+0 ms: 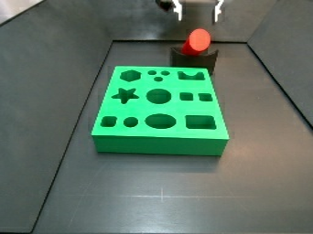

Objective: Pick up the round object. Move up. Place the round object on the fixture. Regrasp the round object. Move to above the board. Insert the round object.
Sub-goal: Regrasp the round object.

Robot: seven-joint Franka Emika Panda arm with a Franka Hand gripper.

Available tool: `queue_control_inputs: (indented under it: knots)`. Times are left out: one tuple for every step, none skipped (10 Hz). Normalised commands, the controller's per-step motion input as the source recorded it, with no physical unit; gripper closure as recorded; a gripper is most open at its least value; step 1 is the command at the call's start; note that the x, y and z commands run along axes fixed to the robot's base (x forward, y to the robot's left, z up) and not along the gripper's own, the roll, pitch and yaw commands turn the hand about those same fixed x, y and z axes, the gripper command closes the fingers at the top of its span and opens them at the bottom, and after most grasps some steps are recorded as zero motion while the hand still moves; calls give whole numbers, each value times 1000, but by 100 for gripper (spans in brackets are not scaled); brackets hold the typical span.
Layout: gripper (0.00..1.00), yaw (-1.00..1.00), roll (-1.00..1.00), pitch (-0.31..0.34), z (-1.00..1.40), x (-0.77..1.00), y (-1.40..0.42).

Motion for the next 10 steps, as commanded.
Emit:
queue_control_inputs:
  knots:
    - [0, 19, 1000, 59, 895, -1, -1000]
    - [0, 18, 1000, 56, 834, 0, -1000]
    - [0, 17, 1000, 48, 813, -23, -1000]
    - [0, 17, 1000, 40, 772, -49, -1000]
    - [0, 16, 1000, 34, 712, -60, -1000]
    - [0, 15, 1000, 31, 602, -65, -1000]
    - [0, 15, 1000, 28, 487, -65, -1000]
    - [0, 16, 1000, 24, 302, -55, -817]
    - [0, 16, 1000, 22, 227, -50, -685]
    - [0, 16, 1000, 17, 111, -44, -404]
